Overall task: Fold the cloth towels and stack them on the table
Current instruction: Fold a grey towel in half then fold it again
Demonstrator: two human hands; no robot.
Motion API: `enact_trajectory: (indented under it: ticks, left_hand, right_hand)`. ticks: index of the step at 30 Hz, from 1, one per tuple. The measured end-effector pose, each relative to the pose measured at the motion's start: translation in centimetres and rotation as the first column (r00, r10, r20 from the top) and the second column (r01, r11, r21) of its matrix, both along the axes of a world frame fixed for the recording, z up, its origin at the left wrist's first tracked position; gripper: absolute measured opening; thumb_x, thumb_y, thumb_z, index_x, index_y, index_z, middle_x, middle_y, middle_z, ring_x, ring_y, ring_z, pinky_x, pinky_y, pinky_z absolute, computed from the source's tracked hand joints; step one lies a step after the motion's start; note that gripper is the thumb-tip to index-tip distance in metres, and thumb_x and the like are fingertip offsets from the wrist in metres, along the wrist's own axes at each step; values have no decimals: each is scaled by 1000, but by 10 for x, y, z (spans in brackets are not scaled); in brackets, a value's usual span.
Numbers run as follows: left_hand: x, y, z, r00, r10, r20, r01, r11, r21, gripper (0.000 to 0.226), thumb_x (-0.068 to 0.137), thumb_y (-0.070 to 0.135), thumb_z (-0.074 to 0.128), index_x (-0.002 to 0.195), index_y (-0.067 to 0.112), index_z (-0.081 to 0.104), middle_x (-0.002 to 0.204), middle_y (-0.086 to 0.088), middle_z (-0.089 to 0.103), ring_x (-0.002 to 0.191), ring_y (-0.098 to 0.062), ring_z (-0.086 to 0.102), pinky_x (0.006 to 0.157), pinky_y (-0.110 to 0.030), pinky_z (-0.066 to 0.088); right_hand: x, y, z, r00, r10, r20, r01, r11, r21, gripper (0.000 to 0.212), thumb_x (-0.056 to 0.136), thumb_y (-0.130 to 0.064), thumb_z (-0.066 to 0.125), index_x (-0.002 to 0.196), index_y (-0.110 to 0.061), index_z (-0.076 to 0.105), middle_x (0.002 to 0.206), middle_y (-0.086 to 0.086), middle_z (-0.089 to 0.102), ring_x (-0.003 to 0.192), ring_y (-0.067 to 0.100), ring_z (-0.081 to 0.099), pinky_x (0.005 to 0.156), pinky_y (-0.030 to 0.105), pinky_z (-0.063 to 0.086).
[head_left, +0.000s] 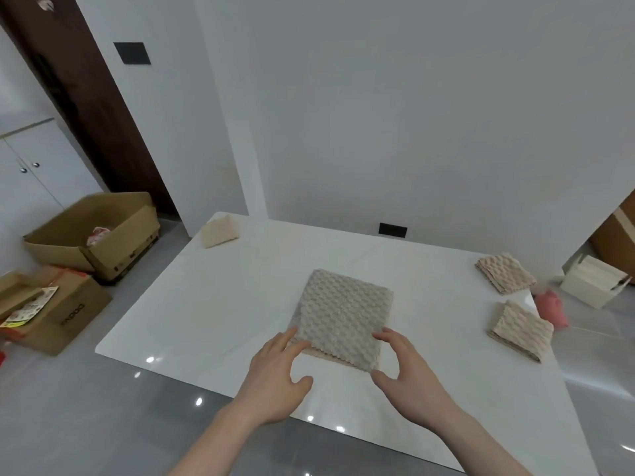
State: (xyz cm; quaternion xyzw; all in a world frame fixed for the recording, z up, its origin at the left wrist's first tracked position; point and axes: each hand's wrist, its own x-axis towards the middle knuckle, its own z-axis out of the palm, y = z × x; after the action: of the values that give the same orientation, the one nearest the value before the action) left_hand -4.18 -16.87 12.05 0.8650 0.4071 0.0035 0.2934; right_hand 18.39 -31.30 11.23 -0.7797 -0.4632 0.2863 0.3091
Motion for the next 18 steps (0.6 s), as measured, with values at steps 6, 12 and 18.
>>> enact_trajectory:
  ticks: [6,12,18]
  left_hand:
    - [-25,87,-31,993,-111,-28,110,993,-33,62,94,42,54,152,44,34,168,17,10,155,-9,8,124,-30,11]
    - [-26,136,-58,973,-231,-27,228,970,-83,57,94,34,56,149,39,42,164,16,22,149,-10,24,119,-27,19]
    - [2,161,-88,953,-302,-8,301,951,-68,56,94,32,55,148,37,43,161,18,27,145,-8,29,114,-23,24]
  right_hand:
    - [-36,53,-29,991,-130,-14,129,990,-50,56,92,-25,64,142,-43,43,155,-26,30,145,-1,32,106,15,28]
    - [-59,77,-58,972,-235,-28,230,965,-123,59,91,-19,66,144,-35,46,144,-28,34,139,-2,36,108,16,26]
    - [-46,90,-89,960,-280,-1,276,946,-171,57,90,-17,65,141,-34,49,142,-27,36,140,3,39,108,17,29]
